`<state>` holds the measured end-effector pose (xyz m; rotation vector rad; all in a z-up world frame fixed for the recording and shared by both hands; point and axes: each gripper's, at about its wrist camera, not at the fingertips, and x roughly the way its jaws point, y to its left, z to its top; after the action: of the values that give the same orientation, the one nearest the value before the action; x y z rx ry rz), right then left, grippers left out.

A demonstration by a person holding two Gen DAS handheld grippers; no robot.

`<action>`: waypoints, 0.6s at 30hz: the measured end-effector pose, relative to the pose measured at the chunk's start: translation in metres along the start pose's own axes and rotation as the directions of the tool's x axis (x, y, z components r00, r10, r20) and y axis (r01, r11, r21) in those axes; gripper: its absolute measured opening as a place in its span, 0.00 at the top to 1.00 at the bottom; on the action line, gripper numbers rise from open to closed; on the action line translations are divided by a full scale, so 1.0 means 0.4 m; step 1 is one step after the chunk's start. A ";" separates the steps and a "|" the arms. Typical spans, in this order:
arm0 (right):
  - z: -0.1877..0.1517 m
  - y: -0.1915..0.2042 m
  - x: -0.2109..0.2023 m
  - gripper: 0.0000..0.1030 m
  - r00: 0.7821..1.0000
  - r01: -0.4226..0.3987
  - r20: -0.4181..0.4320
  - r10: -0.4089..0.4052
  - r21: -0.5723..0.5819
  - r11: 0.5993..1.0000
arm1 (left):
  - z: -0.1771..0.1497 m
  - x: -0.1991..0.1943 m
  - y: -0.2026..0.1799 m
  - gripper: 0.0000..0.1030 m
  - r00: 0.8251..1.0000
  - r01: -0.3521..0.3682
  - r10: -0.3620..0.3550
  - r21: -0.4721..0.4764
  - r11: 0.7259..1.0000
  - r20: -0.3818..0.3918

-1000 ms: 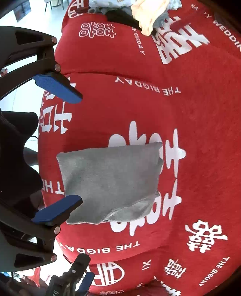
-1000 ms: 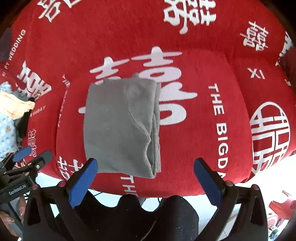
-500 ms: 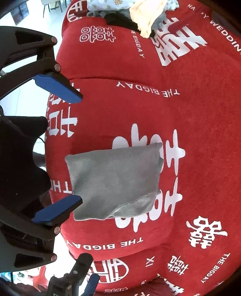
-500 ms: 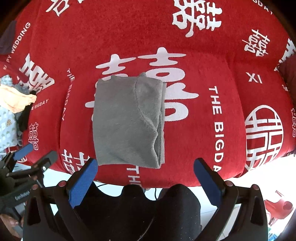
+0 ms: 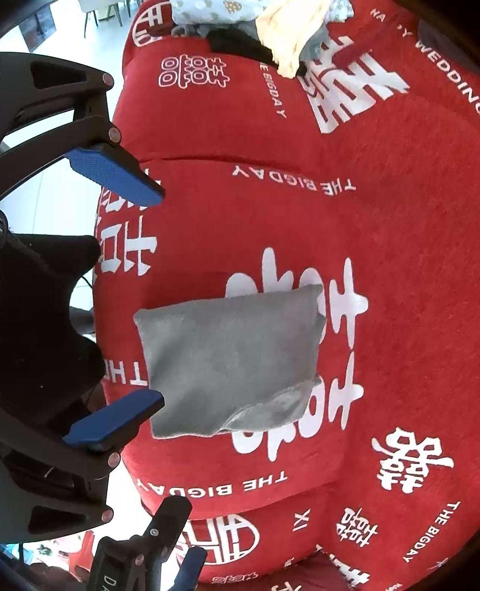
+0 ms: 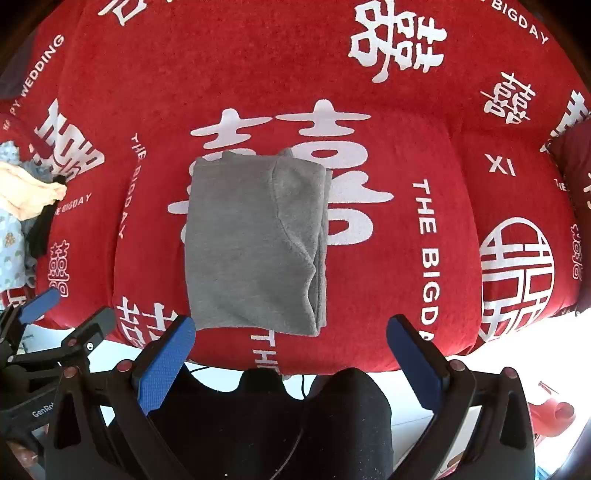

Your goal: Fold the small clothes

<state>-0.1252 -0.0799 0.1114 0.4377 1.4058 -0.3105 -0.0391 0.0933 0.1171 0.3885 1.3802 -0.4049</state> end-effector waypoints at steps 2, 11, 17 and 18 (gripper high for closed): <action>-0.001 0.003 -0.001 0.00 1.000 0.005 -0.002 -0.005 -0.004 1.000 | 0.002 -0.002 -0.004 0.03 1.000 0.002 -0.002 0.002 1.000 0.002; -0.007 -0.004 -0.001 0.00 1.000 0.011 -0.007 -0.011 0.002 1.000 | 0.002 -0.001 -0.021 0.03 1.000 0.017 -0.017 0.011 1.000 -0.018; -0.014 -0.014 -0.003 0.00 1.000 0.011 -0.009 -0.011 0.010 1.000 | -0.003 0.004 -0.025 0.03 1.000 0.009 -0.009 0.012 1.000 -0.027; -0.016 -0.016 -0.003 0.00 1.000 0.012 -0.011 -0.011 0.012 1.000 | -0.004 0.004 -0.027 0.03 1.000 0.007 -0.007 0.013 1.000 -0.027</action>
<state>-0.1339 -0.0828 0.1113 0.4420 1.4178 -0.3267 -0.0453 0.0847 0.1151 0.4012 1.4062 -0.4163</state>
